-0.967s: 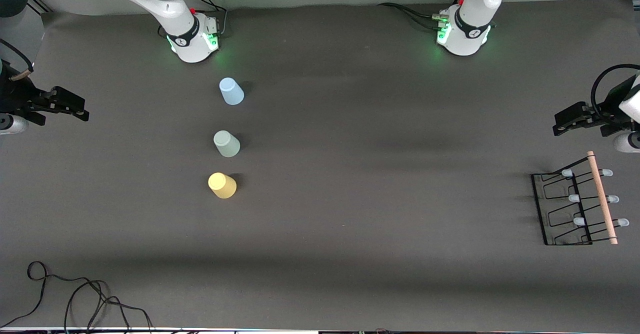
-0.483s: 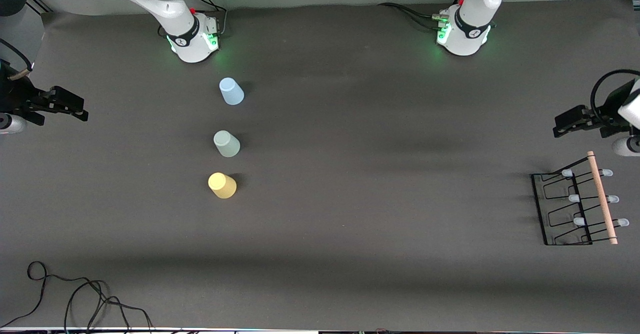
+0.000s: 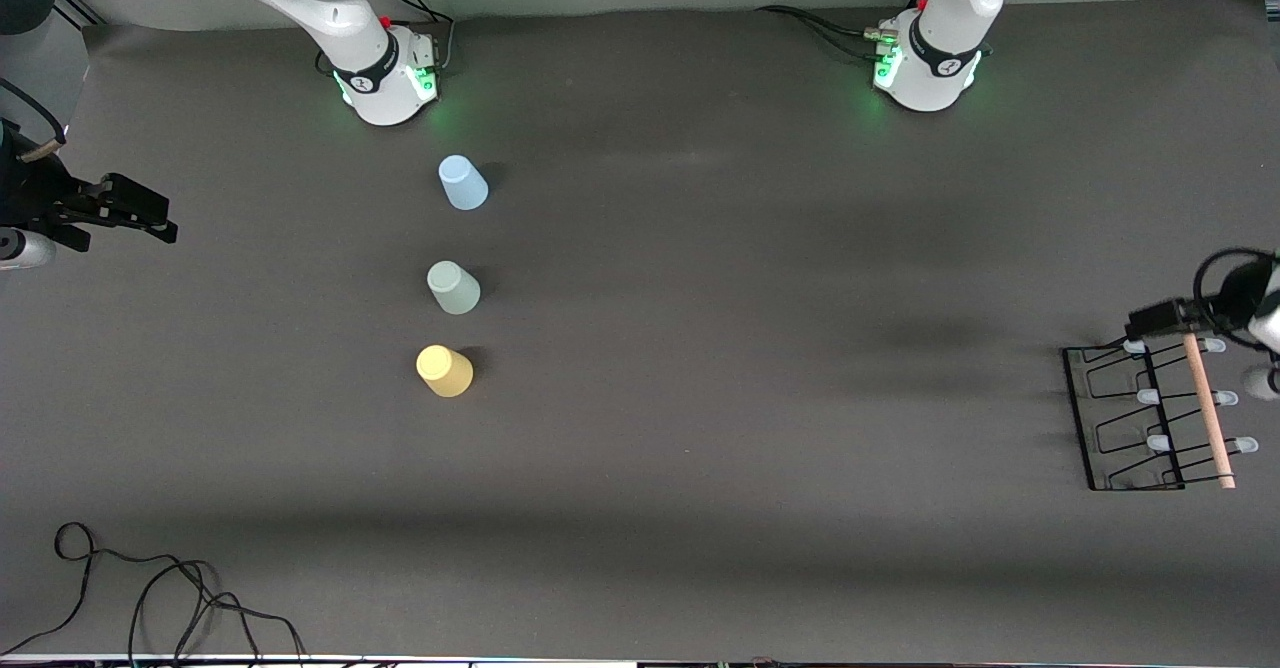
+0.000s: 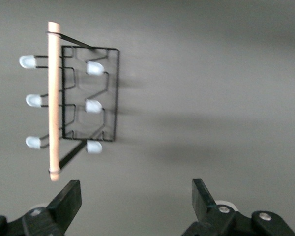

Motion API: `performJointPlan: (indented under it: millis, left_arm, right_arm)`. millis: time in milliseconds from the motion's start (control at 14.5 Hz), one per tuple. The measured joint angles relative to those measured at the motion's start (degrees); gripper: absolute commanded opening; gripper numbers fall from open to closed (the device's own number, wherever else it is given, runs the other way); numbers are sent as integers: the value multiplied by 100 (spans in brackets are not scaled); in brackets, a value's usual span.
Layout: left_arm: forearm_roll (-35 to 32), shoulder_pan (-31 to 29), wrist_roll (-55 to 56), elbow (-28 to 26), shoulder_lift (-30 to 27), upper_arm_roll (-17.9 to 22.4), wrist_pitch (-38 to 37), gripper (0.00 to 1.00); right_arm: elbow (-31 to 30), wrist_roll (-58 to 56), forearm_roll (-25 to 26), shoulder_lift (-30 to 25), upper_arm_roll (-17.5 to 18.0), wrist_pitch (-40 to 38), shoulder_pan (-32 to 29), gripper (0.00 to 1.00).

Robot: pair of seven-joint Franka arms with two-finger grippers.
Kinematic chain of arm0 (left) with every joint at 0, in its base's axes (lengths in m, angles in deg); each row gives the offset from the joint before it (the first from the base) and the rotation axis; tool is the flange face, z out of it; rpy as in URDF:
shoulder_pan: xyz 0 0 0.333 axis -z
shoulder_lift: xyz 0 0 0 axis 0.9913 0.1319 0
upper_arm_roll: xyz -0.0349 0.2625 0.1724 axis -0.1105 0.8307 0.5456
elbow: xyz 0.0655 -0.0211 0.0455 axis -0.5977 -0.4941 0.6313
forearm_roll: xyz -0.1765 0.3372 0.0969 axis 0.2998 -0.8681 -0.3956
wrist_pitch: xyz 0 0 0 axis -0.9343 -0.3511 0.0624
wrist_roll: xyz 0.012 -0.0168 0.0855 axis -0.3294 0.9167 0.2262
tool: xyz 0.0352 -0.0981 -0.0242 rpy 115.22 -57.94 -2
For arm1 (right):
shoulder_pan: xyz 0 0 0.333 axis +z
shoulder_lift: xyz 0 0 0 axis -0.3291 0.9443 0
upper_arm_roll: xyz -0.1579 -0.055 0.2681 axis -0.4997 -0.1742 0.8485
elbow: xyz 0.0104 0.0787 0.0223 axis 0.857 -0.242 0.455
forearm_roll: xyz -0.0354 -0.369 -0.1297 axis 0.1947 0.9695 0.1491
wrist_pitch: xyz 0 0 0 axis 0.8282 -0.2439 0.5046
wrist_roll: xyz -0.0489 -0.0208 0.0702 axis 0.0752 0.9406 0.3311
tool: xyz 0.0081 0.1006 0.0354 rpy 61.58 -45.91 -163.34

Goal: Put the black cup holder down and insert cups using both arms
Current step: 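Reach the left gripper to the rack's wooden dowel and grasp it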

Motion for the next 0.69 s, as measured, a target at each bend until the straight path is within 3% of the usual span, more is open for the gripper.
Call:
performJointPlan:
  millis: [691]
  left_arm:
    - [-77, -948, -1351, 5, 1082, 17, 1016, 99]
  right_arm:
    - [0, 0, 0, 0, -5, -1, 0, 100]
